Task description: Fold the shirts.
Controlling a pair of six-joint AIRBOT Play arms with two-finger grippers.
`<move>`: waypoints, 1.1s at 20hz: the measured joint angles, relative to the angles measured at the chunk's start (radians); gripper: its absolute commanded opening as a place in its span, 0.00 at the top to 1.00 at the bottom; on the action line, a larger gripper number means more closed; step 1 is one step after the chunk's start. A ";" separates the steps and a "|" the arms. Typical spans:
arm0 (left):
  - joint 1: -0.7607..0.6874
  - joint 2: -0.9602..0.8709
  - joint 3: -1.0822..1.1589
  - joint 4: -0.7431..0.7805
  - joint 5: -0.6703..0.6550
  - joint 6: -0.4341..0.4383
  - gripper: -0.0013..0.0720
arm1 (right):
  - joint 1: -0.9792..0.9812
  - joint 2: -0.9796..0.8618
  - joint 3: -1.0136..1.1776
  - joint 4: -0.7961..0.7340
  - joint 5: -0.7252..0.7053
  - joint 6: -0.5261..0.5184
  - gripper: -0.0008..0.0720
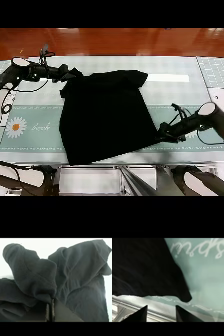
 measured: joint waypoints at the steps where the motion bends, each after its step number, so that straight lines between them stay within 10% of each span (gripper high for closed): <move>1: 0.000 0.000 0.000 0.000 0.000 0.000 0.95 | 0.014 0.003 -0.023 0.018 -0.014 -0.003 0.45; 11: 0.000 0.000 0.000 0.000 -0.011 0.000 0.95 | 0.228 -0.111 -0.083 0.212 -0.194 -0.021 0.45; 13: 0.000 0.000 0.000 0.000 -0.013 0.000 0.95 | 0.236 -0.118 -0.084 0.272 -0.261 -0.031 0.57; 15: 0.000 0.000 0.000 0.000 -0.013 0.000 0.95 | 0.241 -0.124 -0.085 0.332 -0.344 -0.059 0.96; 22: 0.007 0.001 0.000 0.013 -0.064 -0.021 0.95 | 0.156 -0.110 -0.085 0.499 -0.352 -0.221 0.96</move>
